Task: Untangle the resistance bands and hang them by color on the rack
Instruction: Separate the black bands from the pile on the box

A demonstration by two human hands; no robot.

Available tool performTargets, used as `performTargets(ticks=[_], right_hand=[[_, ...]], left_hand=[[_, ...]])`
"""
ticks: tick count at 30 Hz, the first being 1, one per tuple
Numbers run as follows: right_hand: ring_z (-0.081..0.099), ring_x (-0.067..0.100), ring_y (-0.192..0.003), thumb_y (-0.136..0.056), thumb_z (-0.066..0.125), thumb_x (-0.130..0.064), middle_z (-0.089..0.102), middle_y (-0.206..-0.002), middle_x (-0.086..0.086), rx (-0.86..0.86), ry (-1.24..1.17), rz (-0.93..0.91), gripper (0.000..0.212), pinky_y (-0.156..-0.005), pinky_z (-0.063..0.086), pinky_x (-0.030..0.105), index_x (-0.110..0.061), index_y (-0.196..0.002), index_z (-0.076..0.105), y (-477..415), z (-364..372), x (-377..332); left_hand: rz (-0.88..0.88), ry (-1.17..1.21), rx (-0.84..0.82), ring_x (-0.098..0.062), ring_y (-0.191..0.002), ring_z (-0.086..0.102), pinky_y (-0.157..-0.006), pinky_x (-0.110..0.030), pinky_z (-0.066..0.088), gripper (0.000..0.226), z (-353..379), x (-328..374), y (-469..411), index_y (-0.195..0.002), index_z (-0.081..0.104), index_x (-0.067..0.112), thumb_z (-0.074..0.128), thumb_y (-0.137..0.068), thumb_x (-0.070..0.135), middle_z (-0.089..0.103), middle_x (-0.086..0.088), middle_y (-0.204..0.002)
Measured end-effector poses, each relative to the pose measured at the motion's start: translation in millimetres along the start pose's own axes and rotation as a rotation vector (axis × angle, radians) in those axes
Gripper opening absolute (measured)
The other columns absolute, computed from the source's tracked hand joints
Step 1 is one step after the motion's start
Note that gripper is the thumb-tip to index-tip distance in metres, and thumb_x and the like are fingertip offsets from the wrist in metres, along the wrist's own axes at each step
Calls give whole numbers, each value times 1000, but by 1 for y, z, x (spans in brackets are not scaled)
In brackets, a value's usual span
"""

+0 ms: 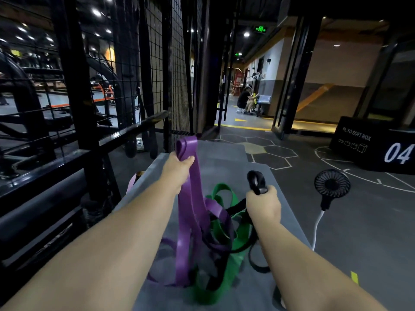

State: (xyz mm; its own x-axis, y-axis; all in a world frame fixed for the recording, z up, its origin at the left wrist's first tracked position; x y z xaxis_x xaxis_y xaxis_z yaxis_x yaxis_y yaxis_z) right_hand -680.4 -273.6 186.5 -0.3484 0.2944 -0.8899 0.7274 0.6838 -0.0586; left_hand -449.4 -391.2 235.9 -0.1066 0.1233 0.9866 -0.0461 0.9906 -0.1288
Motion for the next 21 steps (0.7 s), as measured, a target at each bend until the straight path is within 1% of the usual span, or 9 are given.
performTargets(ticks=[2, 4, 7, 9, 11, 13, 16, 18, 21], right_hand=[[56, 24, -67, -87, 54, -25, 58, -79, 5, -1, -87, 4, 23, -55, 40, 31, -20, -109, 48, 0, 2, -7], [57, 23, -67, -87, 55, -26, 59, -80, 5, -18, -114, -6, 22, -54, 41, 31, -21, -108, 49, 0, 5, -14], [56, 21, -66, -88, 55, -25, 59, -79, 3, -62, -101, -26, 20, -54, 41, 30, -23, -106, 47, 2, 9, -17], [57, 21, -67, -89, 55, -24, 59, -78, 2, -83, -96, -35, 20, -57, 43, 32, -25, -106, 46, 3, 12, -15], [59, 23, -70, -89, 55, -24, 59, -78, 3, -90, -87, -30, 19, -63, 48, 36, -26, -105, 43, 4, 16, -12], [60, 23, -70, -89, 55, -24, 59, -78, 2, -90, -72, -20, 21, -65, 50, 36, -26, -105, 41, 5, 20, -9], [58, 21, -68, -90, 55, -24, 59, -79, 2, -88, -62, -3, 24, -58, 45, 33, -25, -110, 42, 5, 23, -5], [58, 21, -68, -90, 54, -25, 59, -79, 3, -78, -58, 8, 23, -57, 44, 32, -25, -110, 42, 2, 22, -3], [55, 20, -64, -90, 55, -25, 58, -78, 3, -54, -65, 16, 23, -55, 41, 31, -22, -110, 44, -3, 18, 0]], left_hand=[[-22, -120, 9, -24, -91, 59, -78, -33, 45, 38, 1, -17, -3, -128, 49, 11, 59, -93, 24, 63, -11, -115], [-123, -271, -22, -31, -109, 56, -85, -34, 43, 53, 3, -33, 0, -140, 33, 5, 56, -96, 22, 53, -16, -133], [-260, -535, -116, -35, -127, 46, -100, -38, 38, 70, 9, -59, 10, -147, 11, -2, 55, -96, 19, 39, -22, -145], [-272, -612, -165, -36, -132, 42, -106, -40, 34, 82, 13, -76, 13, -151, -1, 4, 57, -95, 19, 34, -21, -149], [-258, -658, -249, -35, -137, 35, -112, -40, 31, 88, 21, -93, 18, -153, -11, 16, 56, -95, 17, 18, -16, -158], [-132, -753, -363, -32, -143, 25, -114, -35, 27, 79, 35, -101, 24, -154, 4, 20, 57, -95, 16, 8, -13, -161], [112, -803, -534, -23, -127, 47, -100, -24, 37, 43, 57, -106, 42, -135, 52, 15, 60, -93, 23, 47, -8, -142], [103, -754, -625, -16, -108, 56, -85, -21, 41, 35, 64, -113, 56, -124, 58, 18, 59, -93, 34, 61, -3, -124], [97, -649, -591, -15, -98, 57, -80, -23, 41, 31, 58, -118, 66, -111, 56, 20, 60, -91, 43, 64, -1, -111]])
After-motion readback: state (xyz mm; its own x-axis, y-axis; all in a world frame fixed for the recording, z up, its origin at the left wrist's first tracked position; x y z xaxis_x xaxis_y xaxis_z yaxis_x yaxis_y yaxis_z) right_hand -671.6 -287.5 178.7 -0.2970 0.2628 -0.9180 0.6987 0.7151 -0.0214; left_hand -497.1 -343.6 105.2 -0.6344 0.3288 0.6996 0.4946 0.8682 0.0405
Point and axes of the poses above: each hand's wrist, its own y-axis away from the middle knuckle, its own z-axis out of the palm, x = y × z, the point moved 6 cm from there along -y, towards the middle knuckle
